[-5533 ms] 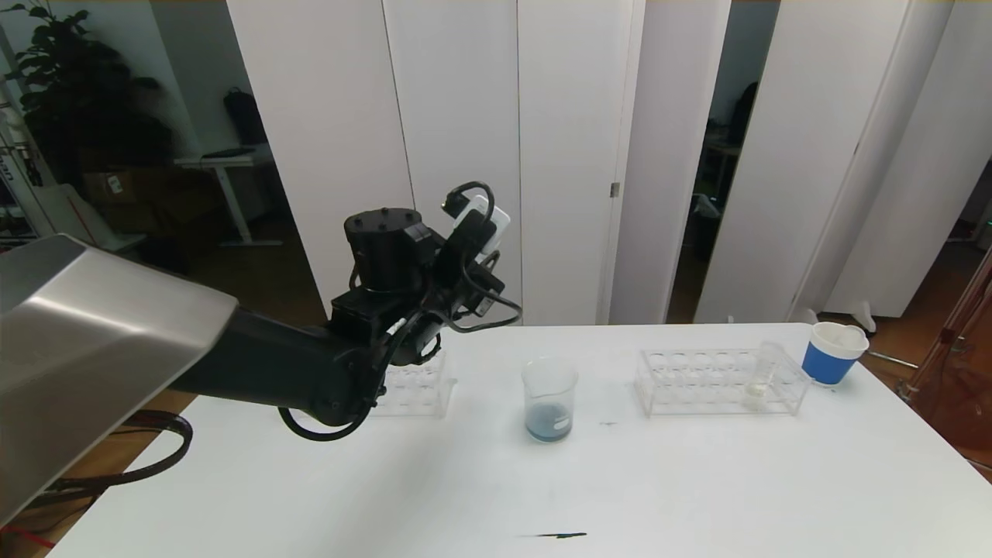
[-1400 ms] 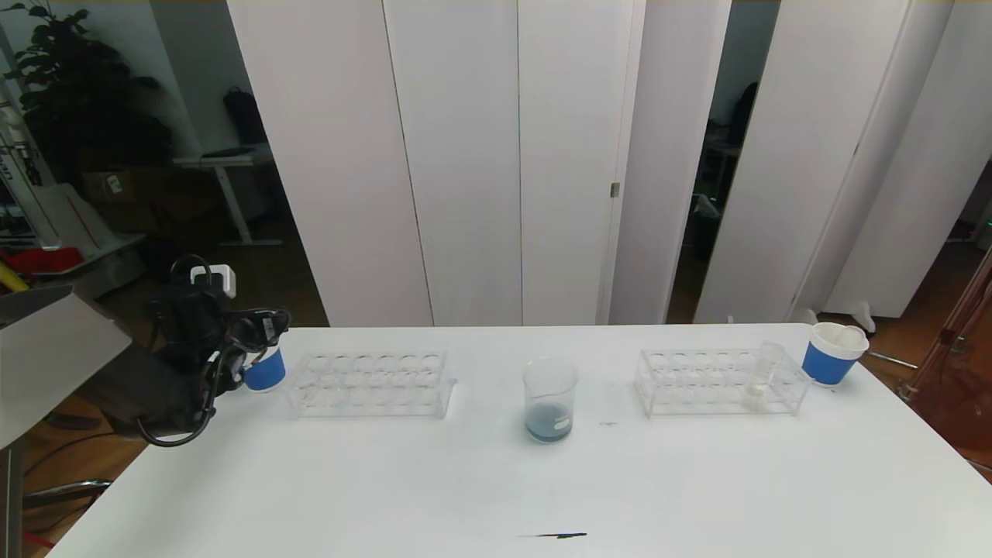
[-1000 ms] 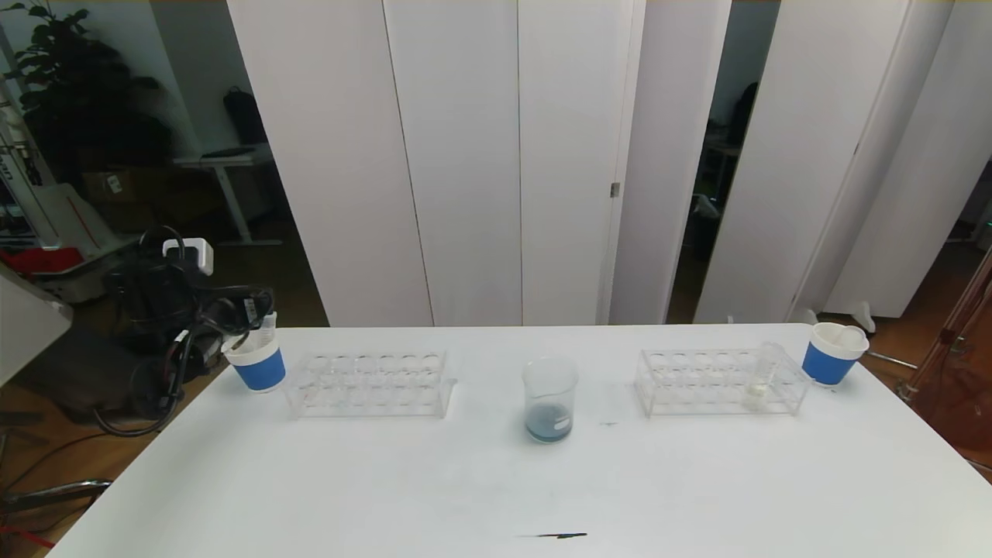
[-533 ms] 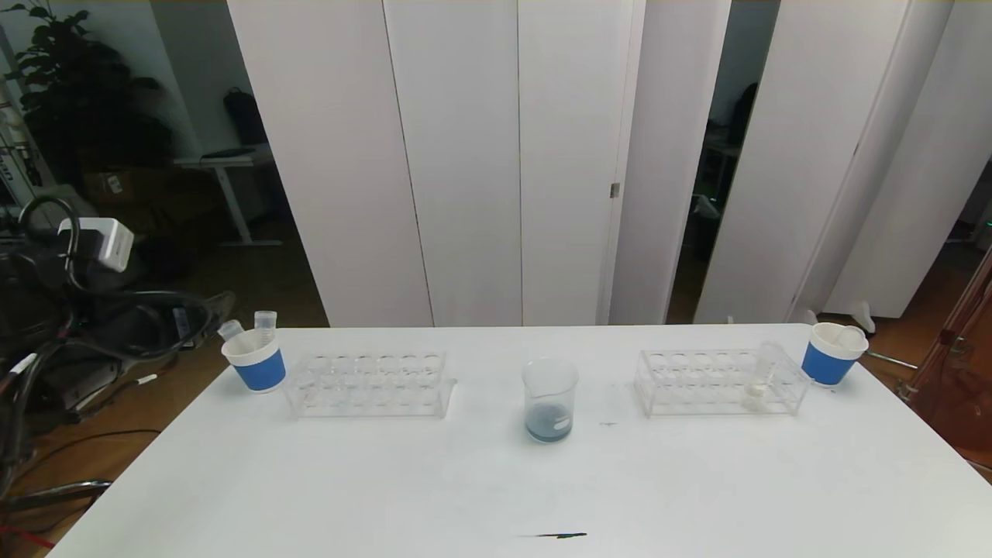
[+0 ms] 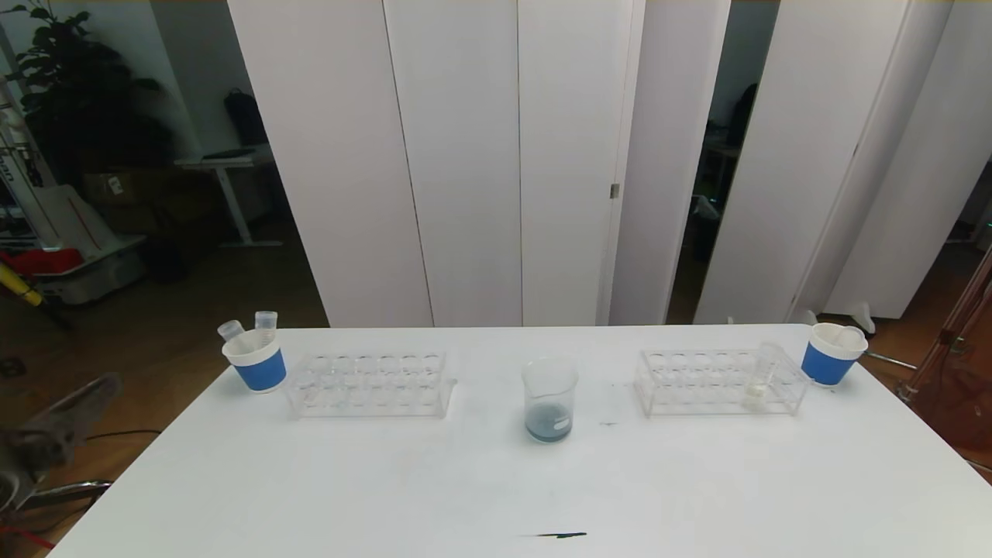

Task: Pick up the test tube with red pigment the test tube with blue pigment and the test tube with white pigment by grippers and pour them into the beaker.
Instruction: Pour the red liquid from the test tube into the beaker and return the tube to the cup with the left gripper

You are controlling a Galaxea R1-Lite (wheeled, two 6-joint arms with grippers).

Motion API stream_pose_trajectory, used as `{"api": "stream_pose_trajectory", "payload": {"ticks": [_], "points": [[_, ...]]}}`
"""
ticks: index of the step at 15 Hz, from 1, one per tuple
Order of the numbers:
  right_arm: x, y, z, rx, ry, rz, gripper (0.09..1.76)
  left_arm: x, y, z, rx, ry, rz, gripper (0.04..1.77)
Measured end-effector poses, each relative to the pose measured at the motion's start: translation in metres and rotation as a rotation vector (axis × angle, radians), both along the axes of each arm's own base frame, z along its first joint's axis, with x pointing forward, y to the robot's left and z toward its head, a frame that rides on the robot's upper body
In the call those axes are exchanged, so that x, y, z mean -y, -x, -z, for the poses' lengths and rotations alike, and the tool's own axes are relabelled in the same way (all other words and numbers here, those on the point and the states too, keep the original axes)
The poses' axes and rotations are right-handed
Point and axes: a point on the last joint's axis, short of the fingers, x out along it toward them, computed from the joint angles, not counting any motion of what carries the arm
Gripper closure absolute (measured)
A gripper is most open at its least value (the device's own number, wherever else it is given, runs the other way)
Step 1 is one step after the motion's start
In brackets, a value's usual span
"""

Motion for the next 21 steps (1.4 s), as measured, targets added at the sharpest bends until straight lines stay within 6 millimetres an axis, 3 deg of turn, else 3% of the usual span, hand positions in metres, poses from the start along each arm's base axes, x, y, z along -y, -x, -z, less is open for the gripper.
{"api": "stream_pose_trajectory", "payload": {"ticks": [4,7,10,13,15,21], "points": [[0.0,0.0,0.0,0.0,0.0,0.0,0.1,0.01,0.076,0.014,0.028,-0.002,0.08,0.06],[0.0,0.0,0.0,0.0,0.0,0.0,0.1,0.01,0.103,0.039,0.092,-0.006,0.121,0.06],[0.0,0.0,0.0,0.0,0.0,0.0,0.1,0.011,0.113,0.075,0.096,-0.008,0.141,0.06],[0.0,0.0,0.0,0.0,0.0,0.0,0.1,0.011,0.113,0.115,0.066,0.004,0.175,0.06],[0.0,0.0,0.0,0.0,0.0,0.0,0.1,0.012,0.111,0.132,0.072,0.066,0.206,0.06],[0.0,0.0,0.0,0.0,0.0,0.0,0.1,0.012,0.109,0.139,0.115,0.079,0.199,0.06]]}}
